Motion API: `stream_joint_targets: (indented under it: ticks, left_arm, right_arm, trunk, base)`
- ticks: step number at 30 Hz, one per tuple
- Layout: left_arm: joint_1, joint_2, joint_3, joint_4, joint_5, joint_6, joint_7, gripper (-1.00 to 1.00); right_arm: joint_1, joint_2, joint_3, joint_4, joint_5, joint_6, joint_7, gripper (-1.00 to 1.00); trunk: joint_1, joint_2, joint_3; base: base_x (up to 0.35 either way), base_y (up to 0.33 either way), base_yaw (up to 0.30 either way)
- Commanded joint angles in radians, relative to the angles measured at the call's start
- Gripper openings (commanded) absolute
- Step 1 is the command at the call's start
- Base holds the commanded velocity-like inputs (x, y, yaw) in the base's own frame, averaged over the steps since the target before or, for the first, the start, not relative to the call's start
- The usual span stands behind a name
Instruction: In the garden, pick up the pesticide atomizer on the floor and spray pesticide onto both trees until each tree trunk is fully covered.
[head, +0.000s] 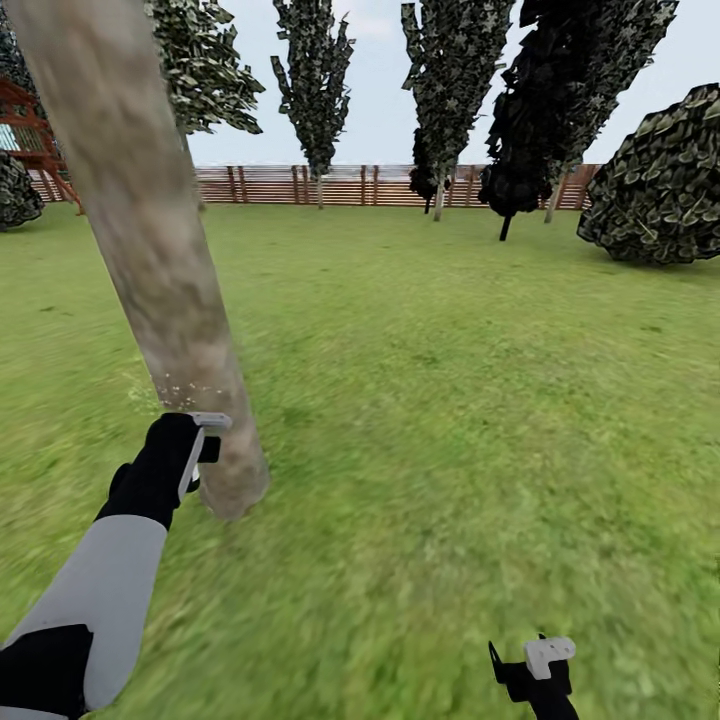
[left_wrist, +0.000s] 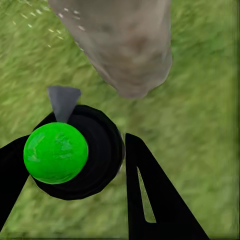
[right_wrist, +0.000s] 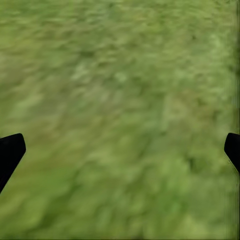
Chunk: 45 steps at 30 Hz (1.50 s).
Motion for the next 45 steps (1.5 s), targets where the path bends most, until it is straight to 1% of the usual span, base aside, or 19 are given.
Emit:
stream_joint_targets:
  ticks: [1, 6, 11, 13, 15, 17, 19, 20, 21, 22, 23, 27, 31, 32, 33, 35, 40, 43, 45]
  left_arm:
    - [-0.001, -0.001, 0.001, -0.001, 0.0, 0.004, 0.003, -1.0]
    - [-0.001, -0.002, 0.003, 0.001, 0.002, 0.003, 0.003, -1.0]
    - [-0.002, -0.013, 0.007, 0.007, 0.004, 0.003, 0.005, -1.0]
    - [-0.001, -0.006, 0.008, 0.007, 0.004, 0.003, 0.004, -1.0]
    - [0.0, 0.008, 0.012, 0.005, 0.001, 0.003, 0.004, -1.0]
    - [0.002, 0.046, 0.012, 0.005, 0.003, 0.004, 0.003, -1.0]
    - [0.002, 0.055, 0.01, 0.008, 0.004, 0.003, 0.002, -1.0]
    - [0.002, 0.052, 0.008, 0.01, 0.004, 0.003, 0.003, -1.0]
    - [0.002, 0.039, 0.006, 0.011, 0.004, 0.003, 0.003, -1.0]
    - [0.002, 0.017, 0.006, 0.011, 0.003, 0.002, 0.003, -1.0]
    - [0.002, 0.005, 0.005, 0.011, 0.003, 0.002, 0.003, -1.0]
    - [0.002, -0.013, 0.005, 0.012, 0.003, 0.003, 0.003, -1.0]
    - [0.003, 0.003, 0.01, 0.012, 0.001, 0.004, 0.002, -1.0]
    - [0.005, 0.03, 0.012, 0.012, 0.001, 0.004, 0.002, -1.0]
    - [0.005, 0.043, 0.012, 0.012, 0.002, 0.004, 0.002, -1.0]
    - [0.005, 0.055, 0.01, 0.013, 0.004, 0.003, 0.002, -1.0]
    - [0.004, 0.045, 0.007, 0.014, 0.005, 0.001, 0.003, -1.0]
    - [0.004, 0.021, 0.006, 0.014, 0.004, 0.0, 0.003, -1.0]
    - [0.004, 0.022, 0.008, 0.014, 0.004, 0.0, 0.003, -1.0]
  right_arm:
    - [-0.001, 0.0, -0.008, 0.001, 0.011, -0.003, -0.001, 1.0]
    - [-0.001, 0.0, -0.008, 0.001, 0.011, -0.003, -0.001, 1.0]
    - [-0.001, 0.0, -0.008, 0.001, 0.011, -0.003, -0.001, 1.0]
    - [-0.001, 0.0, -0.008, 0.001, 0.011, -0.003, -0.001, 1.0]
    - [-0.001, 0.0, -0.008, 0.001, 0.011, -0.003, -0.001, 1.0]
    - [-0.001, 0.0, -0.008, 0.001, 0.011, -0.003, -0.001, 1.0]
    - [-0.001, 0.0, -0.008, 0.001, 0.011, -0.003, -0.001, 1.0]
    - [-0.001, 0.0, -0.008, 0.001, 0.011, -0.003, -0.001, 1.0]
    - [-0.001, 0.0, -0.008, 0.001, 0.011, -0.003, -0.001, 1.0]
    - [-0.001, 0.0, -0.008, 0.001, 0.011, -0.003, -0.001, 1.0]
    - [-0.001, 0.0, -0.008, 0.001, 0.011, -0.003, -0.001, 1.0]
    - [-0.001, 0.0, -0.008, 0.001, 0.011, -0.003, -0.001, 1.0]
    - [-0.001, 0.0, -0.008, 0.001, 0.011, -0.003, -0.001, 1.0]
    - [-0.001, 0.0, -0.008, 0.001, 0.011, -0.003, -0.001, 1.0]
    - [-0.001, 0.0, -0.008, 0.001, 0.011, -0.003, -0.001, 1.0]
    - [-0.001, 0.0, -0.008, 0.001, 0.011, -0.003, -0.001, 1.0]
    - [-0.001, 0.0, -0.008, 0.001, 0.011, -0.003, -0.001, 1.0]
    - [-0.001, 0.0, -0.008, 0.001, 0.011, -0.003, -0.001, 1.0]
    - [-0.001, 0.0, -0.008, 0.001, 0.011, -0.003, -0.001, 1.0]
  trunk:
    - [0.0, 0.0, -0.001]
    - [0.0, 0.0, -0.001]
    - [0.0, 0.0, -0.001]
    - [0.0, 0.0, -0.001]
    - [0.0, 0.0, -0.001]
    - [0.0, 0.0, -0.001]
    - [0.0, 0.0, -0.001]
    - [0.0, 0.0, -0.001]
    - [0.0, 0.0, -0.001]
    - [0.0, 0.0, -0.001]
    - [0.0, 0.0, -0.001]
    - [0.0, 0.0, -0.001]
    - [0.0, 0.0, -0.001]
    - [0.0, 0.0, -0.001]
    - [0.0, 0.0, -0.001]
    - [0.0, 0.0, -0.001]
    - [0.0, 0.0, -0.001]
    - [0.0, 0.0, -0.001]
    - [0.0, 0.0, -0.001]
  base:
    - [0.0, -0.273, 0.159]
    - [0.045, -0.273, 0.259]
    - [0.16, -0.255, 0.276]
    - [0.192, -0.234, 0.276]
    - [0.194, -0.233, 0.276]
    - [0.195, -0.232, 0.276]
    - [0.195, -0.232, 0.276]
    - [0.195, -0.232, 0.276]
    - [0.193, -0.232, 0.275]
    - [0.192, -0.232, 0.168]
    - [0.192, -0.232, 0.086]
    - [0.191, -0.232, 0.024]
    - [0.16, -0.239, 0.001]
    - [0.034, -0.268, 0.0]
    - [0.018, -0.271, 0.0]
    - [-0.021, -0.273, 0.0]
    - [-0.123, -0.269, 0.0]
    - [-0.043, -0.27, 0.089]
    - [0.047, -0.271, 0.235]
